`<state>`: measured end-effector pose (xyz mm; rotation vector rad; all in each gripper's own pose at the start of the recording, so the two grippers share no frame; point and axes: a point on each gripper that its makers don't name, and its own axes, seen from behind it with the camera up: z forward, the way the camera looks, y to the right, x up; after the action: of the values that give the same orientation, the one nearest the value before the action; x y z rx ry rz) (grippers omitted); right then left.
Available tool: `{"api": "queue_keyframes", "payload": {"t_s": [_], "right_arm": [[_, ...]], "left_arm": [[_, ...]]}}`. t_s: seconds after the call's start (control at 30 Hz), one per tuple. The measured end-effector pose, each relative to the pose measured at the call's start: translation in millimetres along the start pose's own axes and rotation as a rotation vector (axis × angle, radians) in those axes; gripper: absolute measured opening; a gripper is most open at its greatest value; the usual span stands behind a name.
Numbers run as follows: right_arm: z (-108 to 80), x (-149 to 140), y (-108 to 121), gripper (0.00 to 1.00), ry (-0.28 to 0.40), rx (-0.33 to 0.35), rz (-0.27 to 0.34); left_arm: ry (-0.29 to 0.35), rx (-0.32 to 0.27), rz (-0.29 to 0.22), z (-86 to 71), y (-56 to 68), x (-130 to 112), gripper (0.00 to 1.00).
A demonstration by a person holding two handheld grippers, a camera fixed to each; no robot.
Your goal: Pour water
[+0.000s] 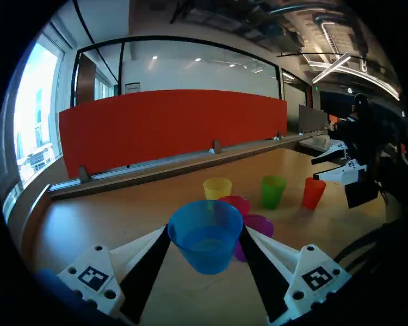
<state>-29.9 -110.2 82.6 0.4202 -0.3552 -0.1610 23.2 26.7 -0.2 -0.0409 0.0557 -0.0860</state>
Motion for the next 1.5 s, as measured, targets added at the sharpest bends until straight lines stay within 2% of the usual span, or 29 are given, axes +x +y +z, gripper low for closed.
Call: {"api": "queue_keyframes", "payload": {"t_s": [0.4, 0.7, 0.9, 1.1, 1.5], "right_arm": [[22.1, -3, -4, 1.0, -0.126, 0.055, -0.034], [43.5, -5, -12, 1.0, -0.212, 0.097, -0.049], [57.9, -7, -16, 1.0, -0.266, 0.11, -0.06], [71.1, -8, -18, 1.0, -0.306, 0.117, -0.042], [88.5, -17, -21, 1.0, -0.371, 0.111, -0.05]], "left_arm": [[0.024, -0.001, -0.015, -18.8, 5.7, -2, 0.87], [0.03, -0.022, -0.006, -28.9, 17.2, -1, 0.88], [0.026, -0.022, 0.015, -32.0, 20.9, -3, 0.88], [0.026, -0.03, 0.01, -34.4, 24.6, -7, 0.87], [0.025, -0.029, 0.0, -35.3, 22.2, -9, 0.87]]}}
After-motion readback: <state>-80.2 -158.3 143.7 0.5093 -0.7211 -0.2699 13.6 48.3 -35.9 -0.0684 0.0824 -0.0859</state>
